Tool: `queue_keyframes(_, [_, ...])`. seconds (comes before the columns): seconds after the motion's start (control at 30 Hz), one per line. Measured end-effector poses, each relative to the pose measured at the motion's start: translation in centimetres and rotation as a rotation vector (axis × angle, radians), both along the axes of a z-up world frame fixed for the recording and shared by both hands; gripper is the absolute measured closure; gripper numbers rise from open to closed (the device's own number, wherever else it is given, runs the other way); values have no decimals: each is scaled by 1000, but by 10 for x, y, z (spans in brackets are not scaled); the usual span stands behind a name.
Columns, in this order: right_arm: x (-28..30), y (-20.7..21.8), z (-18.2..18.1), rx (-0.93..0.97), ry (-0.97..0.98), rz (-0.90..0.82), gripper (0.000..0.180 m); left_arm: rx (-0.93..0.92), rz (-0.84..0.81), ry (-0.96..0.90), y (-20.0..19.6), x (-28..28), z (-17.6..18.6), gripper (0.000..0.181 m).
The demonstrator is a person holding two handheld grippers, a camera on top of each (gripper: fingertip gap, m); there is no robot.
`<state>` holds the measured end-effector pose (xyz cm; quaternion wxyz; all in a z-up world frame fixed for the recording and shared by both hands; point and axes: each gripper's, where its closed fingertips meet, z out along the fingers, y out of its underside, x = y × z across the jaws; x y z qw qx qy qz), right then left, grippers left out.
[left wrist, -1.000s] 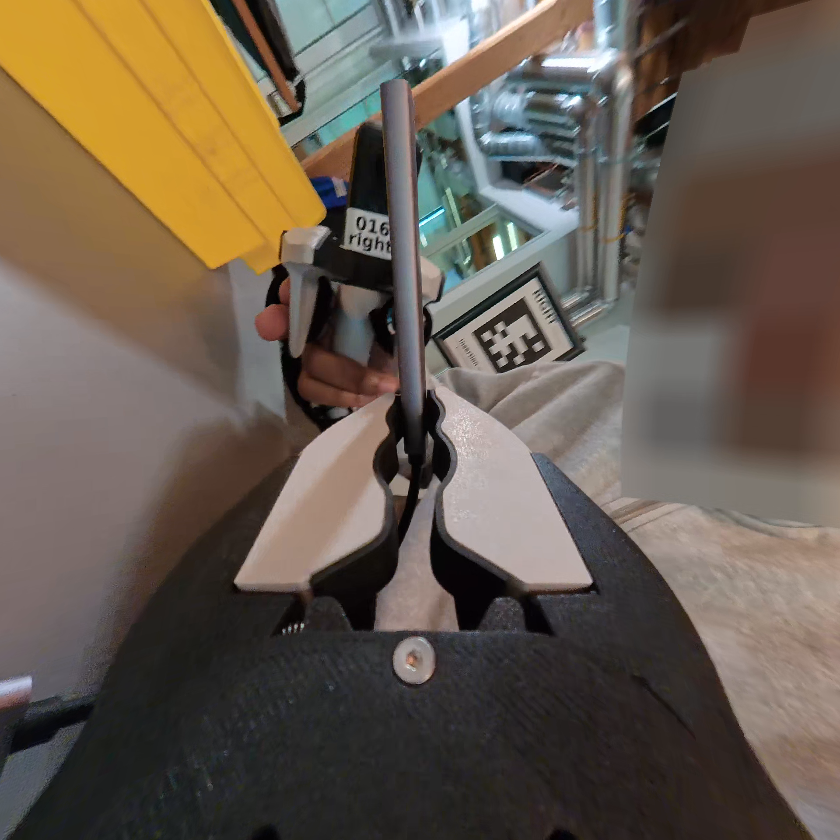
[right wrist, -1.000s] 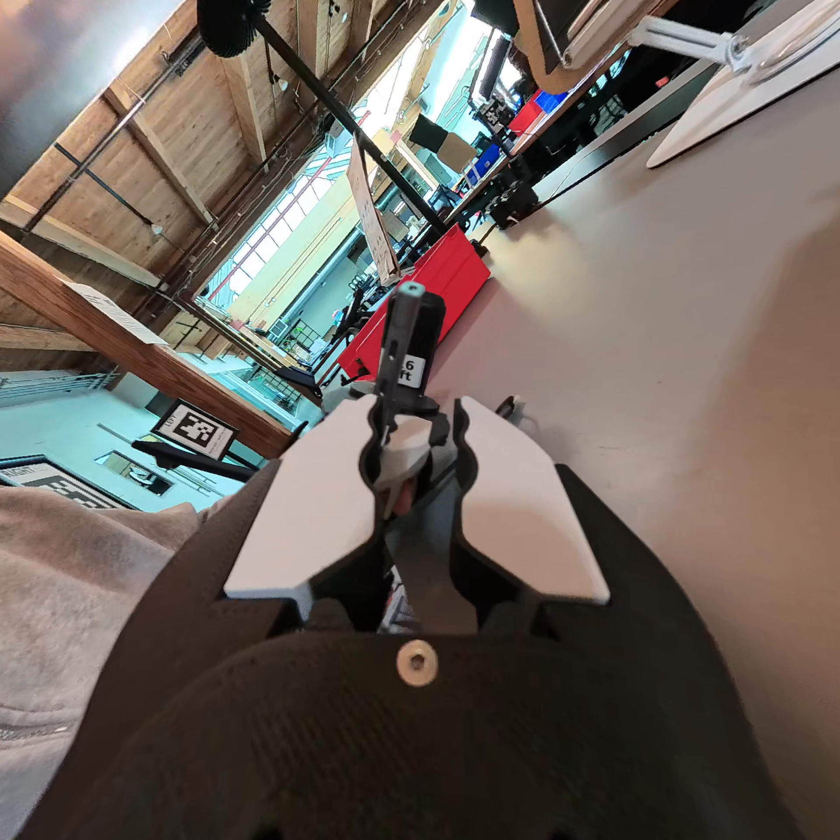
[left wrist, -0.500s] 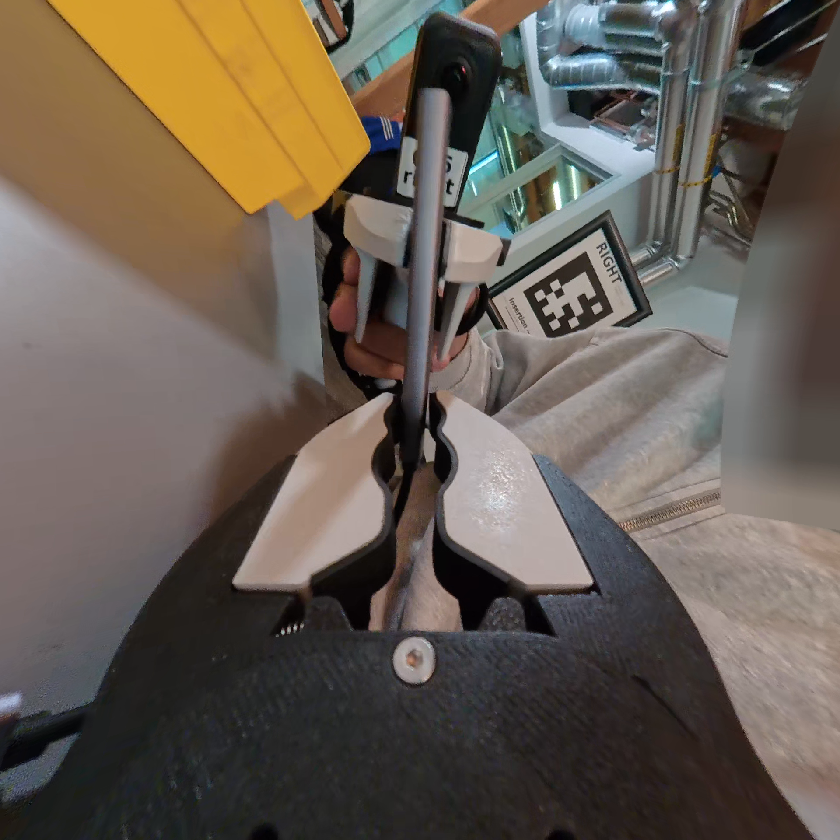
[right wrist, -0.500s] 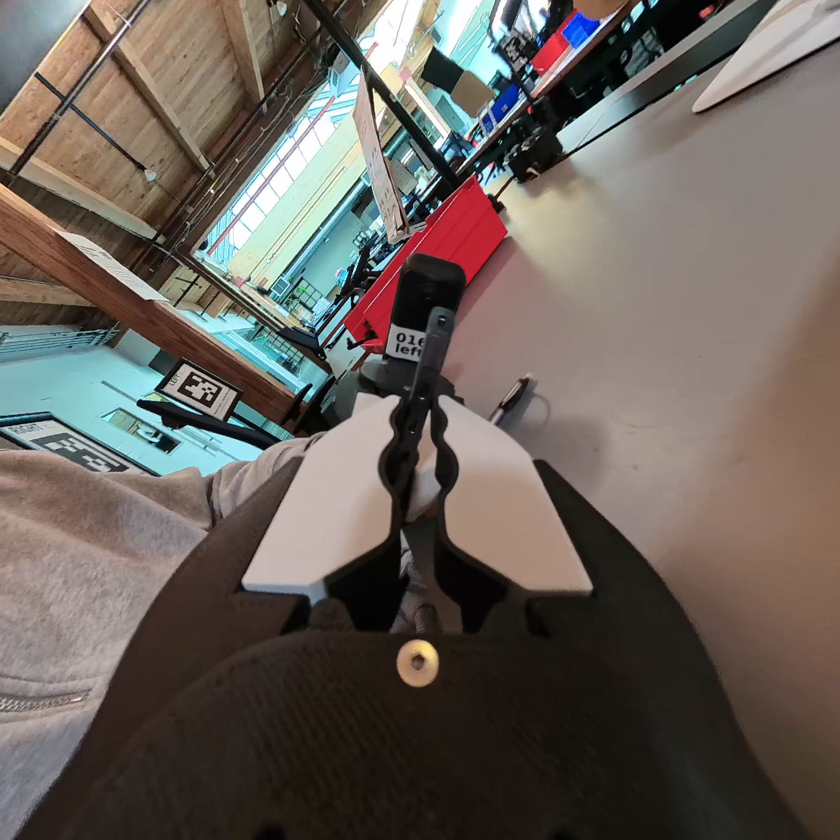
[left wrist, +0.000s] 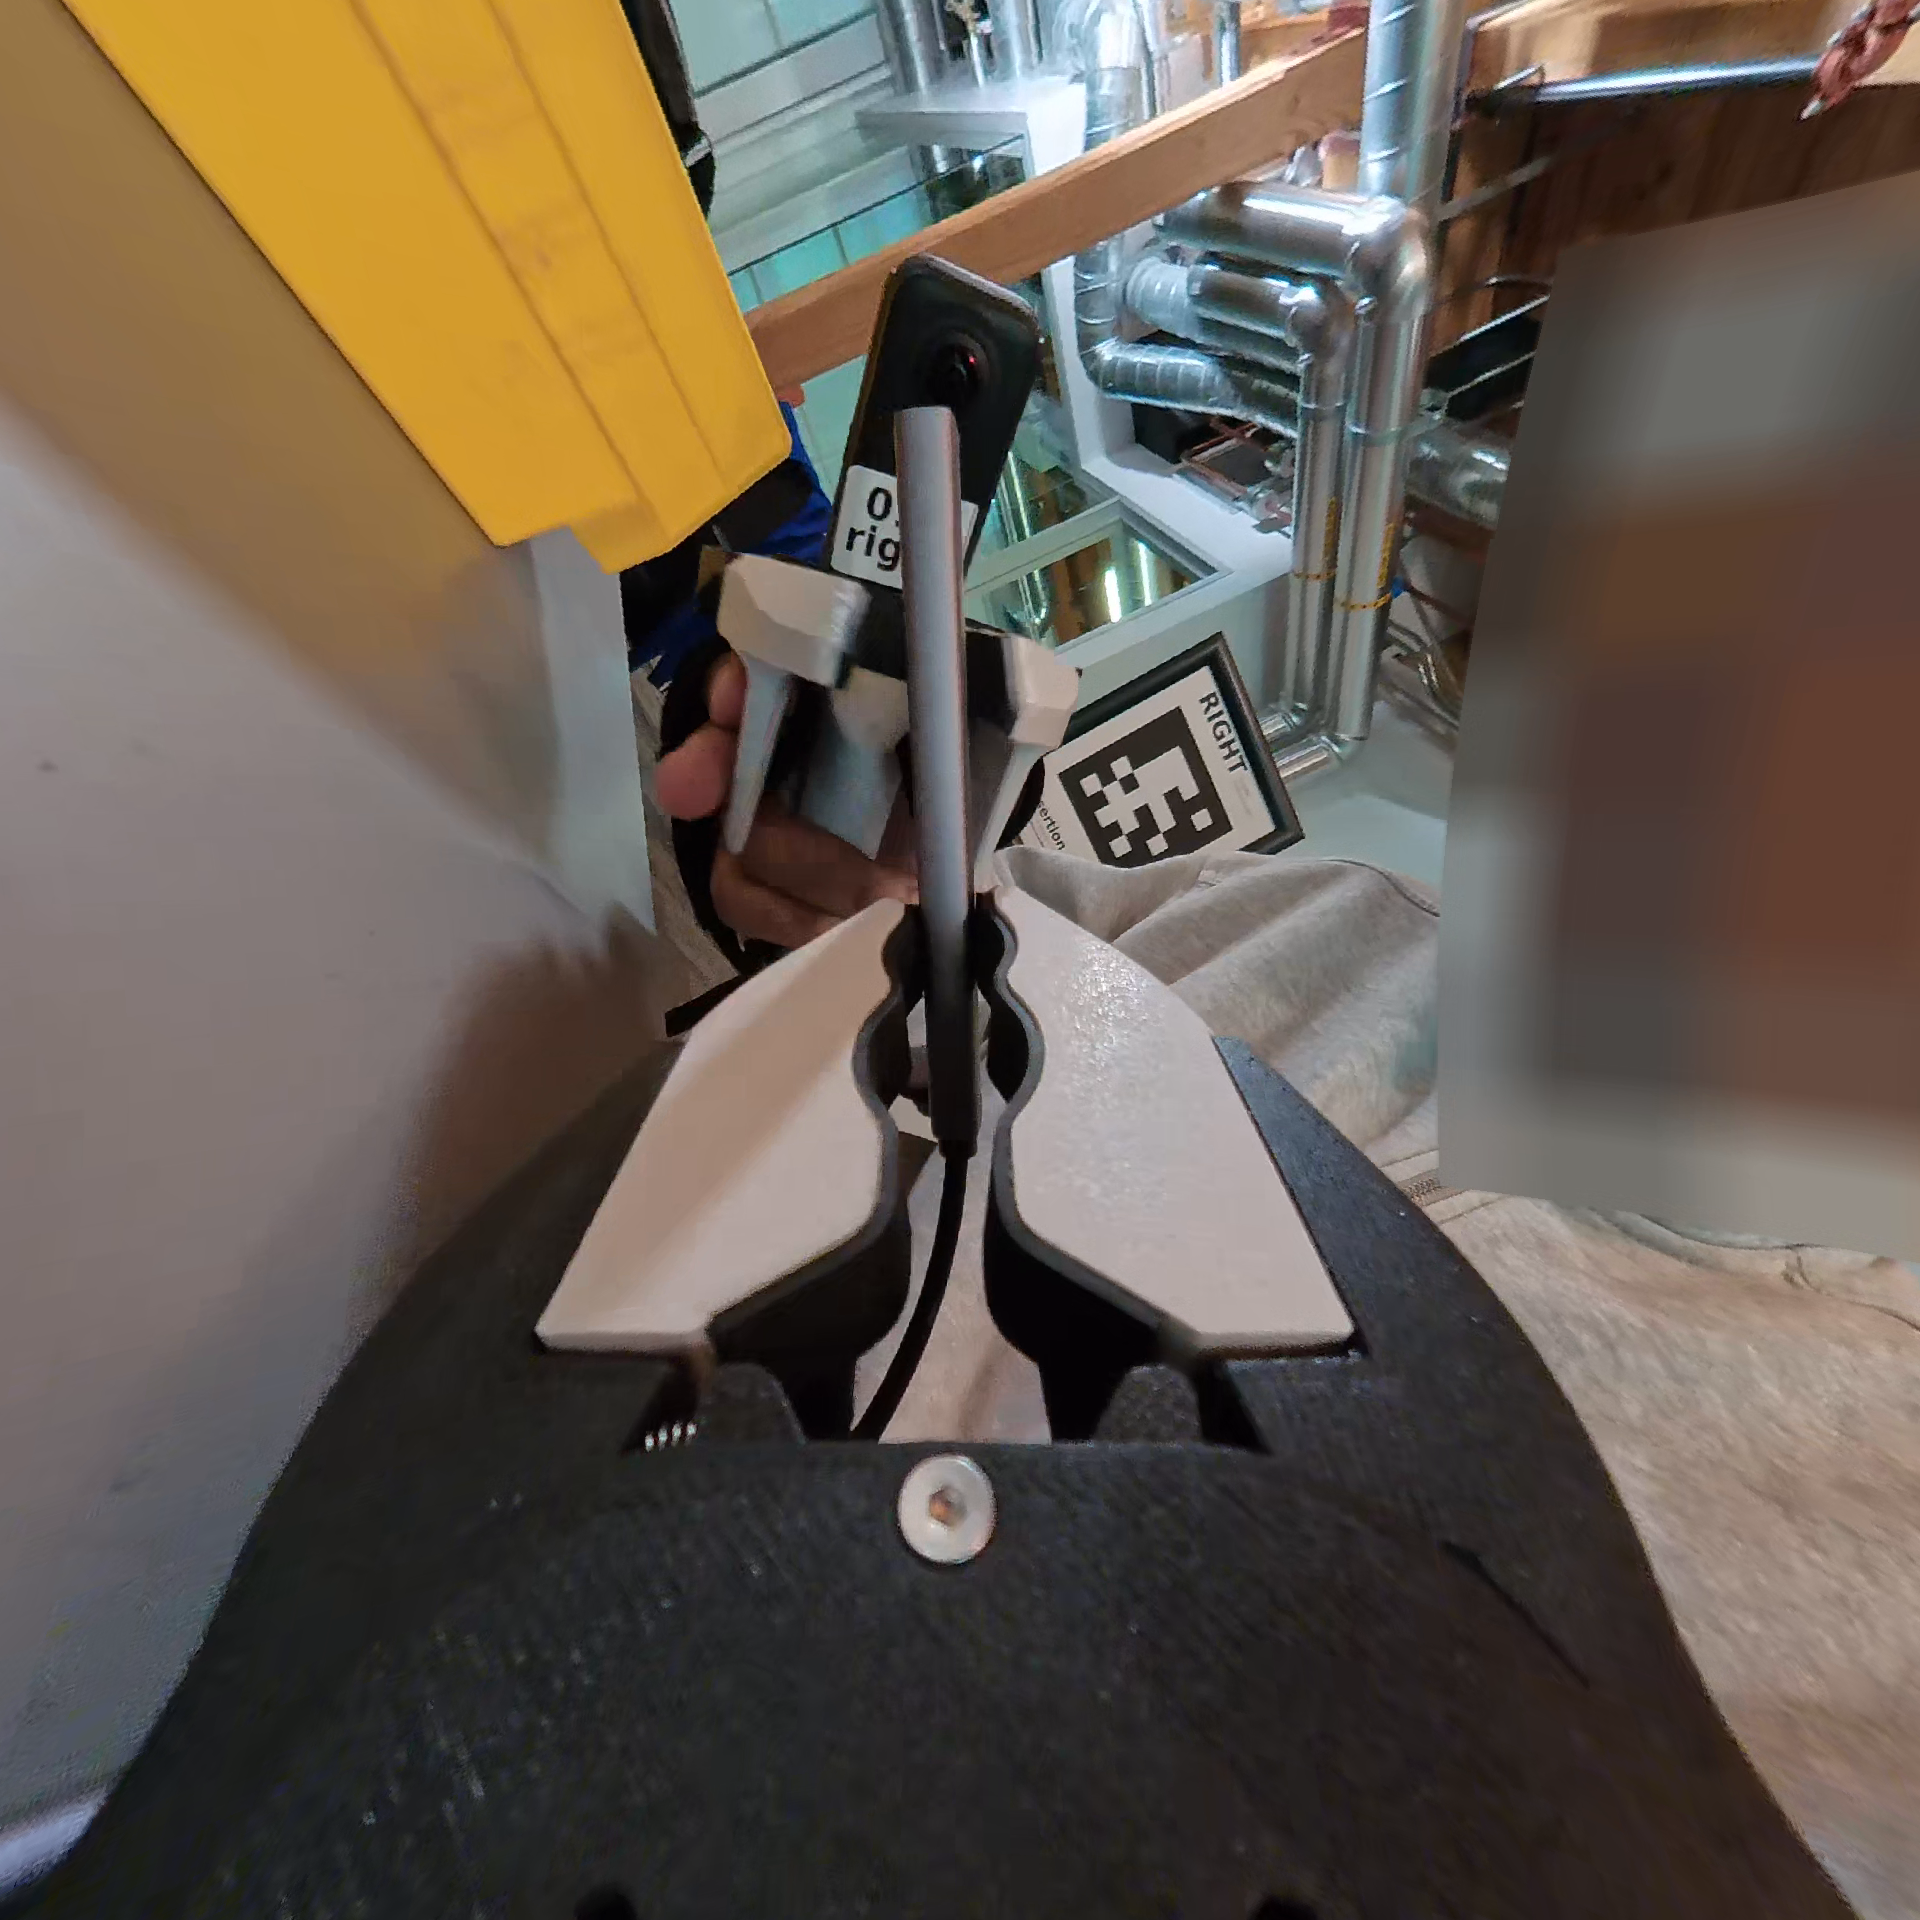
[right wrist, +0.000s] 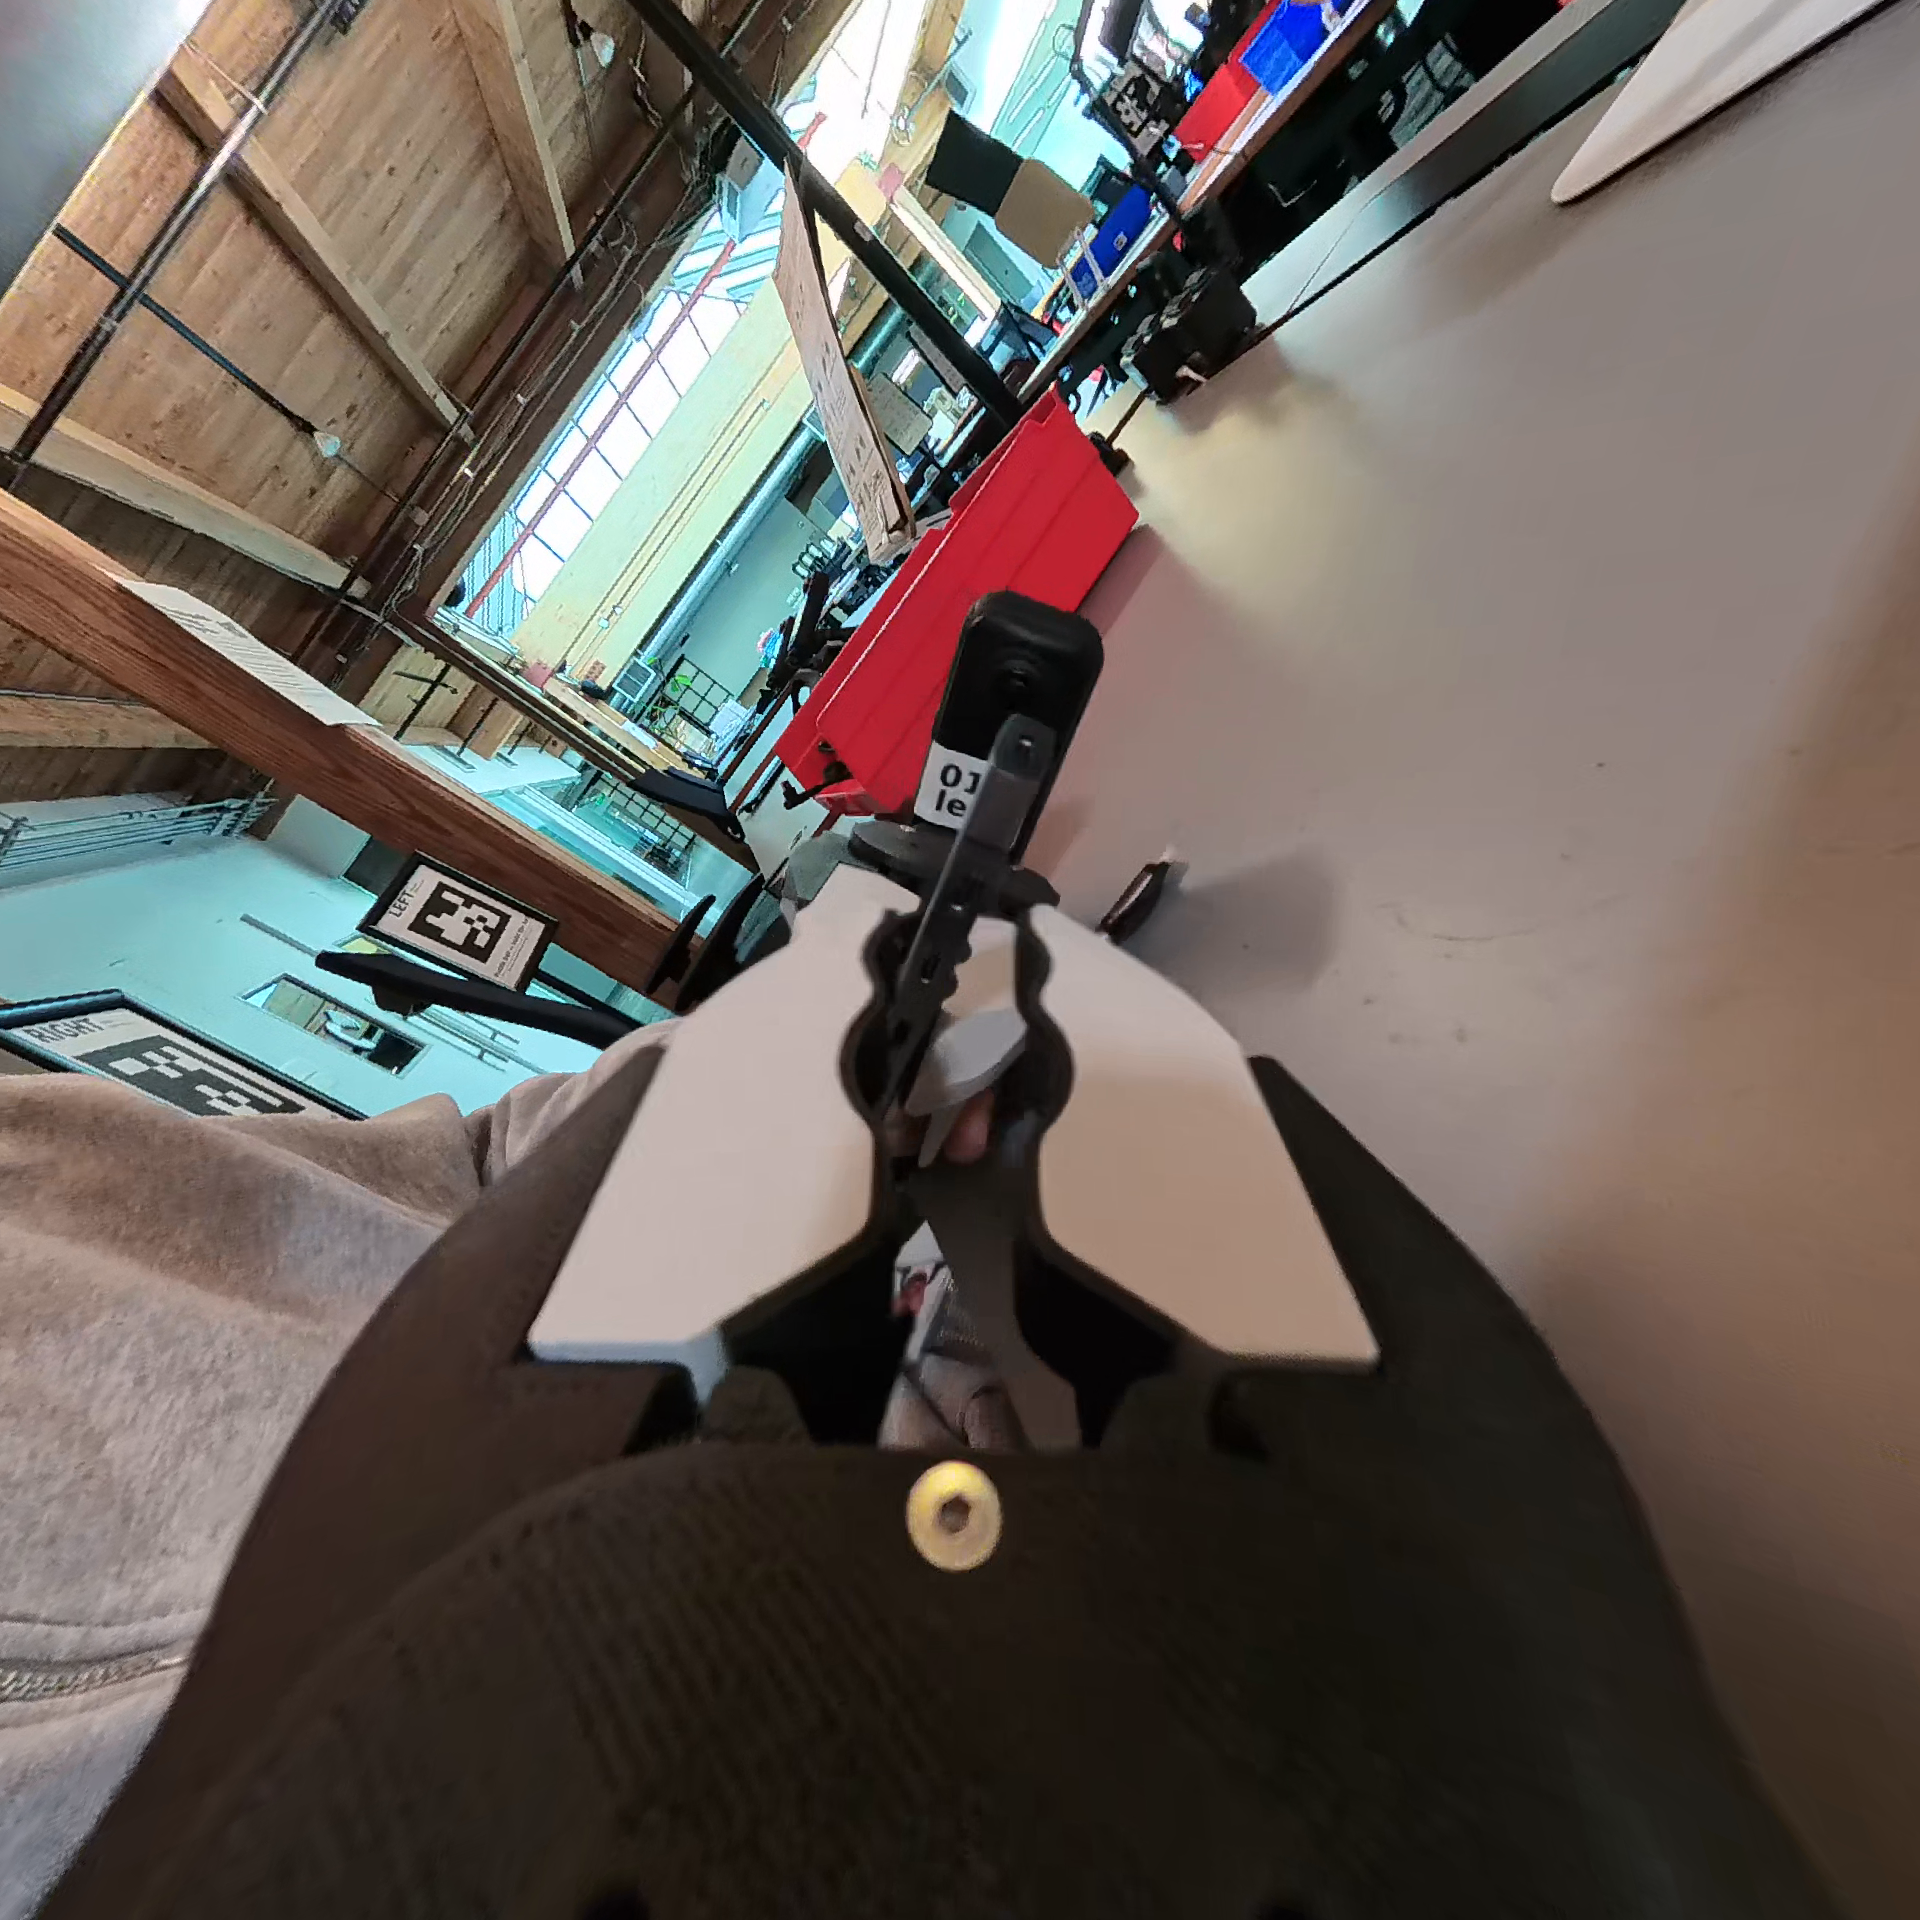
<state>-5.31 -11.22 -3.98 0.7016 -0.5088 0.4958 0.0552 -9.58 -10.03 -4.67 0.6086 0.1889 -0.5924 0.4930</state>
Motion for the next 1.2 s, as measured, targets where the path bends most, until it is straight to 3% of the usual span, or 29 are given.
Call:
queue_keyframes(0.13, [3,-10,6,98,14,-25,139,-4,-5,3,0,-1,2,170])
queue_keyframes(0.37, [1,-13,11,60,-32,-43,140,-60,105,59,12,26,16,170])
queue_keyframes(0.57, [-6,-6,8,-228,-181,-50,141,-43,322,-43,40,78,21,170])
queue_keyframes(0.8, [29,7,18,-619,-395,-231,150,-9,358,-171,68,104,3,170])
queue_keyframes(0.93, [70,54,60,-525,-464,-269,157,-71,369,-103,76,116,8,170])
queue_keyframes(1.03, [91,113,104,-356,-532,-112,157,-84,396,-68,78,127,9,170])
queue_keyframes(1.2, [98,200,148,-346,-667,159,158,-25,430,-217,73,152,1,170])
